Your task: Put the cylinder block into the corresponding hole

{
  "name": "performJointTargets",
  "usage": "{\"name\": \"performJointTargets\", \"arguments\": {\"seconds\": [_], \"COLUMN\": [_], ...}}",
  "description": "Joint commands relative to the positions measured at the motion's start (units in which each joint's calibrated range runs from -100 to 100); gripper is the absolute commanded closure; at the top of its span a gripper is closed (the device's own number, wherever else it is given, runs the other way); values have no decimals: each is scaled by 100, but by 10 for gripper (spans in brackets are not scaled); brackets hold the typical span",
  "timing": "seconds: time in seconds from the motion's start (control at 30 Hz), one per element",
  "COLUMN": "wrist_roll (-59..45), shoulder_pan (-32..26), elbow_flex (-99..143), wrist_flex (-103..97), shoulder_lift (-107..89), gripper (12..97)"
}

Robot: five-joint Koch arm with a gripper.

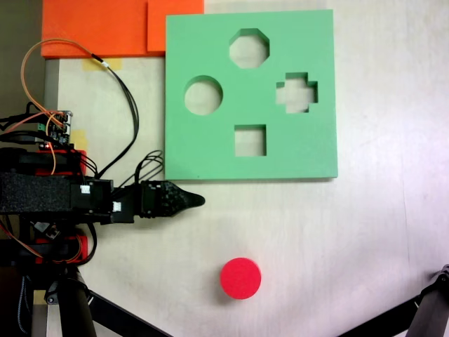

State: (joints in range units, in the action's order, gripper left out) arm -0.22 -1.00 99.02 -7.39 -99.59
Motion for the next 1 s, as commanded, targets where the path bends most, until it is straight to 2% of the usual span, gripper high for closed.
{"name": "performJointTargets", "arguments": {"seconds": [0.0,0.8,0.93,0.97], "wrist_roll": [-39,5,156,391], "shoulder_pan": [20,-73,-20,63], "elbow_flex": [98,98,98,98], "wrist_flex": [522,522,513,465], "shoulder_lift": [-41,-41,-41,-41], "gripper": [583,584,626,589]}}
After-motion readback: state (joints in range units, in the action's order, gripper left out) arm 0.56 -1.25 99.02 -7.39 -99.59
